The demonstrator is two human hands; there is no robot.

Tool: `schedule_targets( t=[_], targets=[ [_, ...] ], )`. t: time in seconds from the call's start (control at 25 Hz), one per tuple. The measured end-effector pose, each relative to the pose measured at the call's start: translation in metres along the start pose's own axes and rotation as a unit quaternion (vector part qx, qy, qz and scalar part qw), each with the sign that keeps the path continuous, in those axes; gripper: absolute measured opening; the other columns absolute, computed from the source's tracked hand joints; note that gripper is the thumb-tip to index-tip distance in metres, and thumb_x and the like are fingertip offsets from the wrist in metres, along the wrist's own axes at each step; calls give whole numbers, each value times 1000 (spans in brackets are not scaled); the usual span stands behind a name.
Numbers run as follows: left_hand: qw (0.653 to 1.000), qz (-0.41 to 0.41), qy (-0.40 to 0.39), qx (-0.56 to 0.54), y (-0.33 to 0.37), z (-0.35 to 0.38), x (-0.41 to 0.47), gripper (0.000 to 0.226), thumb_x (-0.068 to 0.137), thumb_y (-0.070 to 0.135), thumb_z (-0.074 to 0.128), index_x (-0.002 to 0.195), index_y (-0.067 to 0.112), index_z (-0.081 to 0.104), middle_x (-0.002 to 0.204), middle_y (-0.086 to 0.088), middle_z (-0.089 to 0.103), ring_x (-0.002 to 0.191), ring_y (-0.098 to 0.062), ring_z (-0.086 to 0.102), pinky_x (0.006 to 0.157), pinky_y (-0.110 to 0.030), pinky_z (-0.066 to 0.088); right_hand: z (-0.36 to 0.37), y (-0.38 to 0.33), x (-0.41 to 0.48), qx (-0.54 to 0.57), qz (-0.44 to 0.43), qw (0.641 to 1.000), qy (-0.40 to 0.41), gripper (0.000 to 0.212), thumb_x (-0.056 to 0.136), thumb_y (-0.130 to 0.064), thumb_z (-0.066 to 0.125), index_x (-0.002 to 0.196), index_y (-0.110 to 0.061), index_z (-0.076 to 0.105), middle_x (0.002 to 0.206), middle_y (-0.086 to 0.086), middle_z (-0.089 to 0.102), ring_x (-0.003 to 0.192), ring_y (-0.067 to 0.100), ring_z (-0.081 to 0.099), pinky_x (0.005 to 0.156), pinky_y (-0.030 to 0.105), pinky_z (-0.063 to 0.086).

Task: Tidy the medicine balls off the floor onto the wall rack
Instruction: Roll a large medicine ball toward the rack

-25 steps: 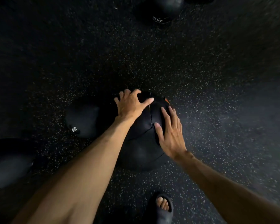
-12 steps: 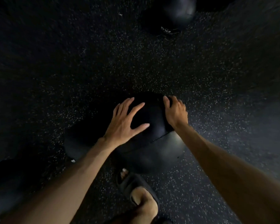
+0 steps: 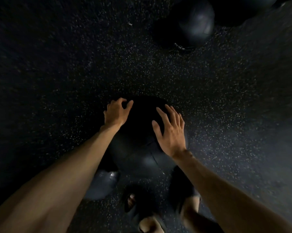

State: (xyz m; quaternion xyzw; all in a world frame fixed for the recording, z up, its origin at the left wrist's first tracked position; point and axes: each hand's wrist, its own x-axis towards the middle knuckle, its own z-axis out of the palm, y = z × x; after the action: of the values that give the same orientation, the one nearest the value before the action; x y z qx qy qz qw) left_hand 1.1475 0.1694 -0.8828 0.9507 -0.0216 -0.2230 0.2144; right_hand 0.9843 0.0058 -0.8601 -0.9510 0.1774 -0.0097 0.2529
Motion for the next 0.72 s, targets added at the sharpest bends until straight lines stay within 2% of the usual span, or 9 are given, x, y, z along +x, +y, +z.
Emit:
schedule_targets(
  t=[0.12,0.2,0.32,0.4,0.48,0.56,0.72],
  targets=[
    [997,42,38,-49,4,-1,2,51,97,59,45,130,23,60,131,-6,58,124,-28,51,104,-51,42,3,-5,52,-5,27,1000,-3,57,99,-60,30,146,-31,47,154,3,42,145,22,32,120,47,24],
    [985,126,85,-83,13,-6,1,55,94,60,44,131,24,60,135,-2,56,128,-23,49,108,-48,40,1,-2,101,30,62,997,-30,53,98,-59,35,140,-32,53,146,0,51,138,23,42,115,48,32],
    [957,268,110,-9,28,-9,0,64,93,62,44,145,25,47,152,0,40,142,-19,36,118,-44,27,-11,5,187,88,137,984,-78,43,96,-53,43,118,-27,68,118,5,69,111,30,61,99,47,48],
    [937,324,117,50,32,-9,8,72,93,65,45,152,24,39,159,-4,29,148,-23,27,121,-48,23,-13,8,236,115,177,970,-122,33,95,-47,48,95,-22,69,101,10,70,98,34,64,87,42,51],
    [930,338,132,56,36,-14,34,70,93,66,44,151,27,40,159,-5,29,146,-23,29,119,-48,26,-6,10,274,123,175,968,-129,31,94,-39,50,73,-18,59,89,11,65,91,35,64,74,36,46],
    [941,317,113,40,46,-26,72,64,94,67,41,149,34,41,153,0,36,142,-19,34,116,-45,31,4,13,306,142,159,972,-102,33,93,-33,52,65,-16,53,83,11,62,88,36,65,68,32,38],
    [965,250,81,7,64,-47,139,60,90,75,34,141,47,47,133,10,50,128,-11,46,108,-41,42,-1,-2,354,158,86,981,-68,33,96,-29,52,79,-4,65,75,7,60,85,33,64,66,28,38]
  ],
)
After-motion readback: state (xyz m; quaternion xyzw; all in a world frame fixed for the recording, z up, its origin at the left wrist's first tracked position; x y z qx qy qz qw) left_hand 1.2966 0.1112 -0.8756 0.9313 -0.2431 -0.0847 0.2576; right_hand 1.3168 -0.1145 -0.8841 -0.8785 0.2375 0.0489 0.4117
